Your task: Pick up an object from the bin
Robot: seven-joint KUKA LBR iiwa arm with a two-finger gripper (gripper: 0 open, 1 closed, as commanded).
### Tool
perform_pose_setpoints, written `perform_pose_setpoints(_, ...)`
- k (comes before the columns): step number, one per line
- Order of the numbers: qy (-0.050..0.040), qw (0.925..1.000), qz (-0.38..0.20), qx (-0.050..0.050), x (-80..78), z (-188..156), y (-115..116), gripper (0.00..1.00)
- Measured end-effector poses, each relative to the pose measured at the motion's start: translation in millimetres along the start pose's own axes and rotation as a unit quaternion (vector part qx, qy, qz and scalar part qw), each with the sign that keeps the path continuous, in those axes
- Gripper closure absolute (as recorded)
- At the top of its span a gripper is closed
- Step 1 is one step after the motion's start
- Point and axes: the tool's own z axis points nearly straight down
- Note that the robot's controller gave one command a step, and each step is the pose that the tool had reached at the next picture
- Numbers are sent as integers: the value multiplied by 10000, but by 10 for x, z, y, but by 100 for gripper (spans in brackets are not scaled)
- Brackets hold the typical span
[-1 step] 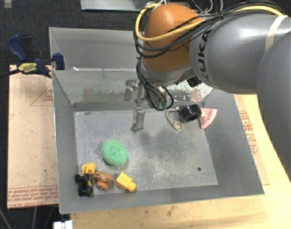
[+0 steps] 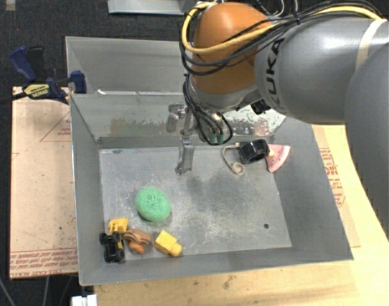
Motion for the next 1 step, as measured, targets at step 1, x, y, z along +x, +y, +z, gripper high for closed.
perform_pose_setpoints(1,-39,9999,97,-8,-59,462,-3,0)
